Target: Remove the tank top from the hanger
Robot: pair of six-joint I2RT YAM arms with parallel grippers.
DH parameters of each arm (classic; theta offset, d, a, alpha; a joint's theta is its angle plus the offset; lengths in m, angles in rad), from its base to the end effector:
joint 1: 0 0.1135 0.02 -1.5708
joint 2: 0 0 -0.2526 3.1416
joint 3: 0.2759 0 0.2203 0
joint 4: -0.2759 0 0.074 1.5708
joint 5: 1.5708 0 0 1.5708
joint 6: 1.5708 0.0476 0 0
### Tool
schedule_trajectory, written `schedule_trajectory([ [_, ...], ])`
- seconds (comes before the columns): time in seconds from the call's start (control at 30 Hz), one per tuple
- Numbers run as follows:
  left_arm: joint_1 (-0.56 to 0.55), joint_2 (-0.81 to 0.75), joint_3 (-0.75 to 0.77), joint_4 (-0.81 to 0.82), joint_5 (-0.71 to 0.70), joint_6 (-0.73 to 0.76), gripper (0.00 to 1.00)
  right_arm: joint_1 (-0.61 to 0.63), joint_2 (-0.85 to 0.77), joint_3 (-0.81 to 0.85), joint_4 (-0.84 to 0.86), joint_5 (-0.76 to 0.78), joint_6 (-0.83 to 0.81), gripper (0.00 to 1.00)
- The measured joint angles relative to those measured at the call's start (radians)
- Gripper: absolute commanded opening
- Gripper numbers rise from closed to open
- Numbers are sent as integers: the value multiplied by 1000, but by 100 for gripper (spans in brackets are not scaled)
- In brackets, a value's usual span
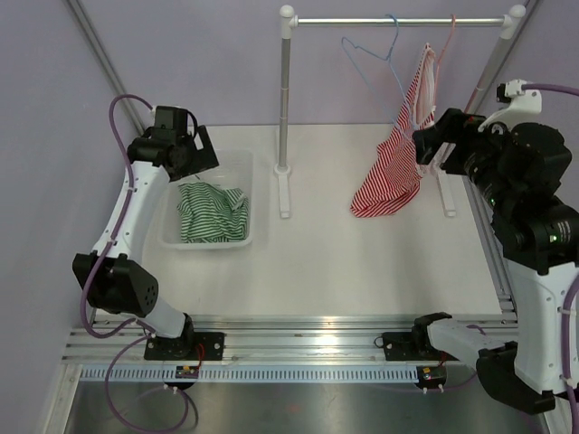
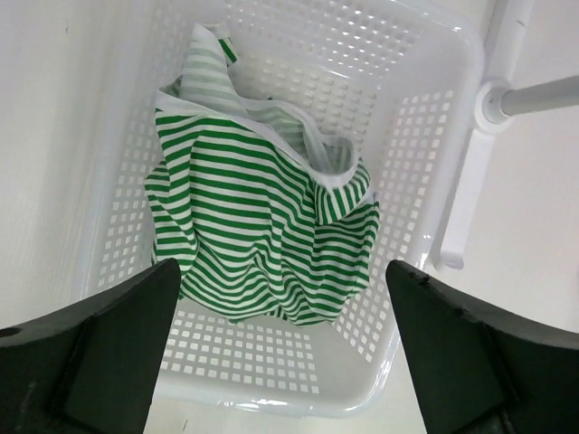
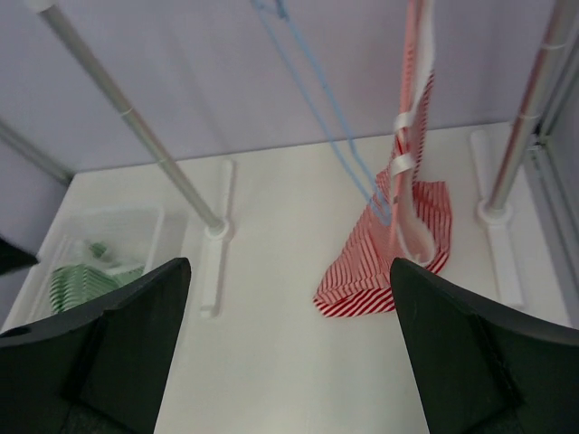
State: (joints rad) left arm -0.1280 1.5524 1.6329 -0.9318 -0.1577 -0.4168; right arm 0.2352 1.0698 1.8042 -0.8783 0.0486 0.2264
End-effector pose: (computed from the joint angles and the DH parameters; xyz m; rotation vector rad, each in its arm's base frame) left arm 0.3000 -0.0311 0.3519 -0.4173 2.3725 -0.0604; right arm 0.1329 0.0295 0.5042 0.0287 1.7235 0.3004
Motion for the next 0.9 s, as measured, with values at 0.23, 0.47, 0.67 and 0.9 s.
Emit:
schedule_trajectory([
  [0.23,-164,-228,-79,-2,-4,51,99,-82,251,200,-8,149,-57,99],
  [0.47,-365,-533,-293,36,-7,77,99,-183,499,386,-48,107,-87,83],
  [0.67,-406,-681,-487,80,10,90,99,-224,685,590,-67,52,-114,64],
  [0.9,-406,-813,-576,140,8,107,99,-270,799,642,-86,-18,-143,49],
])
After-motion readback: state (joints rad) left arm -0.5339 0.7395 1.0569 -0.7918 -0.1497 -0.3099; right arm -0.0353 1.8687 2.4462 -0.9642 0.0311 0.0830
